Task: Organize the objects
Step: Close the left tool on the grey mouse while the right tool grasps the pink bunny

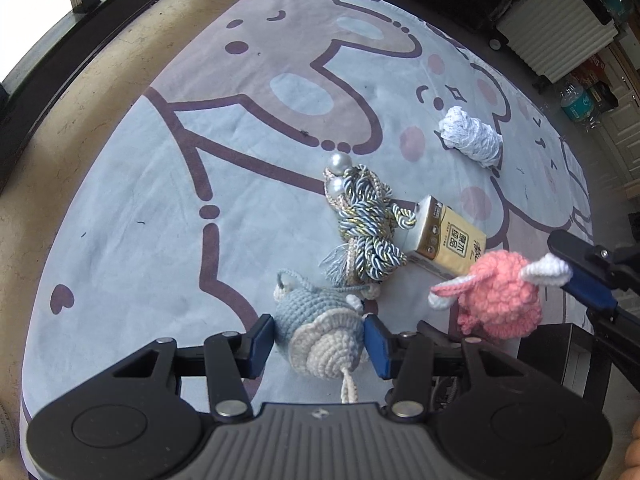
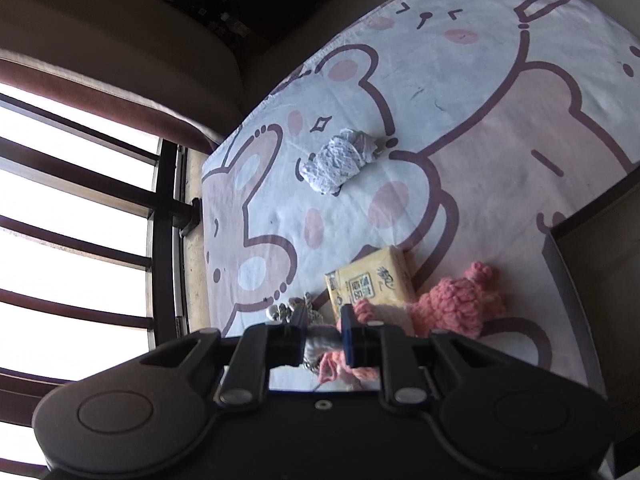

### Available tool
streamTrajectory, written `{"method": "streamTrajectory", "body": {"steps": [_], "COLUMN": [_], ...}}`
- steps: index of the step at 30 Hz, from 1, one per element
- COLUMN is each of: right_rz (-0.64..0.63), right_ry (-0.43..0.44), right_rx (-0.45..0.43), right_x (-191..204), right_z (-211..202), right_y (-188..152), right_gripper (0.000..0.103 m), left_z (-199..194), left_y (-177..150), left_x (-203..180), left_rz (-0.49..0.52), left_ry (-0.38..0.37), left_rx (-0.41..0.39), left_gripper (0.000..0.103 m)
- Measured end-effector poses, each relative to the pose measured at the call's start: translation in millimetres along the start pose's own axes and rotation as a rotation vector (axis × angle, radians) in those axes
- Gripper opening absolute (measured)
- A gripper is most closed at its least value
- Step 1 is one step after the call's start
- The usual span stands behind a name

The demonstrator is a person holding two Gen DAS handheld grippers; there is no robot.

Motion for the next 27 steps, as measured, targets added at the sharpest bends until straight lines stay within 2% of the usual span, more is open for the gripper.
{"method": "streamTrajectory", "body": {"steps": [6, 8, 9, 10, 14, 16, 19, 21, 24, 27], "right_rz": [0.011, -0.025, -0.036, -0.058, -0.216, -0.385, -0.702, -0.959, -1.284, -1.521], "right_ry": [0.005, 0.028, 0.032, 0.024, -0.012, -0.056, -0.184, -0.262, -0.343, -0.392], "right_rx": [-0.071, -0.055, -0.041, -0.033, -0.078, -0.120, -0.137, -0.153, -0.152, -0.174], "right_x": [5.8, 9.4, 10.5, 11.9, 15.4, 19.0, 25.2, 26.5, 25.8, 25.2], "right_z": [6.9, 12.8, 15.6, 17.2, 8.7, 0.7, -3.5, -3.1, 5.1, 19.3], "right_y": [11.5, 14.0, 14.6, 14.2, 18.6, 17.1, 6.1, -7.1, -31.2, -53.0], "right_gripper": [0.018, 0.026, 0.038, 0.043, 0.043, 0.043, 0.042, 0.040, 0.037, 0.037], "left_z": [-2.5, -1.9, -1.7, -1.7, -2.2, -3.0, -1.6, -0.3, -0.4, -0.4], "left_y": [3.3, 3.7, 3.8, 4.0, 3.9, 3.3, 3.2, 3.1, 2.7, 2.8], "left_x": [12.8, 14.8, 15.0, 15.0, 11.8, 9.0, 2.8, -2.4, -5.1, -3.6], "left_rz": [-0.019, -0.021, -0.021, -0.020, -0.011, -0.005, 0.007, 0.020, 0.030, 0.023], "left_ry": [-0.009, -0.011, -0.013, -0.017, -0.034, -0.047, -0.070, -0.082, -0.088, -0.090], "left_rx": [-0.006, -0.002, -0.001, 0.000, 0.001, 0.000, 0.006, 0.009, 0.008, 0.008], "left_gripper": [0.050, 0.050, 0.050, 0.050, 0.050, 0.050, 0.050, 0.050, 0.050, 0.050]}}
Point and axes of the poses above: each gripper's, at about its wrist camera, not at the fingertips, and z roughly the way its jaws point, x to its left, y to its top, the point moved 4 cm from there along z, roughly the way its jaws point, and after that the axes turned 10 degrees about -y, right-handed, at the moved point
